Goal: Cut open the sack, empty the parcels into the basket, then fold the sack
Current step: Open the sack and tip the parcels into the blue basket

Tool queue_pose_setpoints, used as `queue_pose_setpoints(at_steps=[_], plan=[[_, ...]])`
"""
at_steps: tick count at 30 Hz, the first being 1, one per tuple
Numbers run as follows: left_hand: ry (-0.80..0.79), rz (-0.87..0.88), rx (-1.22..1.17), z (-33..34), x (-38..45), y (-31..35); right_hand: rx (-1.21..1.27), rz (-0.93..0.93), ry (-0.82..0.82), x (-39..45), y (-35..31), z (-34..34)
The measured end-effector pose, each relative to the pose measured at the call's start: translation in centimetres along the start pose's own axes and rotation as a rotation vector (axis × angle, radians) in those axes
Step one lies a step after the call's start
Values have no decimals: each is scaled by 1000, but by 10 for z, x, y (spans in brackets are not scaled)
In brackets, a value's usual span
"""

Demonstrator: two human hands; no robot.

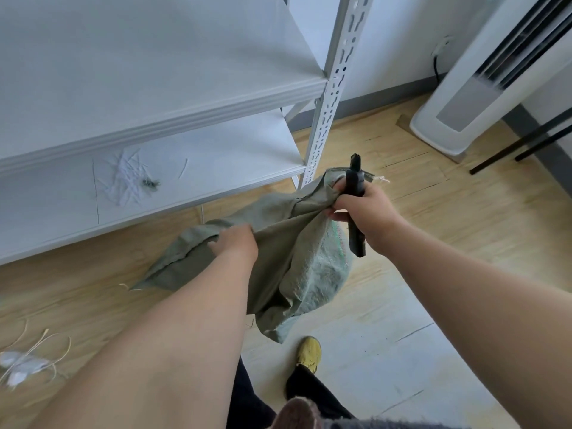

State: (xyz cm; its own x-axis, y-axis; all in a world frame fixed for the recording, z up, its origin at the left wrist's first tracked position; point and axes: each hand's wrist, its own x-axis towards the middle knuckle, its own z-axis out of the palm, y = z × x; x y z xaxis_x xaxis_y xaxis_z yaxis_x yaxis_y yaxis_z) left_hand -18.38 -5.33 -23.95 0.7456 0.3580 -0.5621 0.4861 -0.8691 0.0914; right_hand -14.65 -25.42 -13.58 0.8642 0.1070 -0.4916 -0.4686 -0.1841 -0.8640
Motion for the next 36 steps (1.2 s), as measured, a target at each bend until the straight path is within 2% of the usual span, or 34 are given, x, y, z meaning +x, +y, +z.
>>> queue_pose_setpoints(at_steps=[4, 8, 11, 13, 20, 22, 26, 30, 32, 34, 36], plan=[[163, -155, -301, -5, 0, -15, -41, 3, 30, 5, -3, 2], [362, -305, -609, -37, -7, -43, -241, 11, -52, 15, -10, 25], [487, -341, -636, -76, -19, -67, -415, 12, -102, 17, -20, 50], [581, -341, -633, -102, -30, -82, -436, 0, -112, 14, -32, 68], [872, -300, -692, -160, -51, -114, -275, -104, -102, 10, -71, 115], [868, -227, -692, -162, -48, -116, -245, -122, -55, 9, -76, 114], [684, -79, -650, -154, -50, -103, -221, -124, 85, 17, -71, 92], [776, 53, -647, -157, -53, -86, -226, -242, 247, 13, -78, 76], [668, 163, -609, -161, -54, -71, -285, -233, 249, 10, -79, 71], [648, 177, -615, -165, -55, -60, -340, -222, 305, 10, -75, 63], [735, 164, -645, -167, -52, -53, -326, -276, 431, 10, -71, 53]])
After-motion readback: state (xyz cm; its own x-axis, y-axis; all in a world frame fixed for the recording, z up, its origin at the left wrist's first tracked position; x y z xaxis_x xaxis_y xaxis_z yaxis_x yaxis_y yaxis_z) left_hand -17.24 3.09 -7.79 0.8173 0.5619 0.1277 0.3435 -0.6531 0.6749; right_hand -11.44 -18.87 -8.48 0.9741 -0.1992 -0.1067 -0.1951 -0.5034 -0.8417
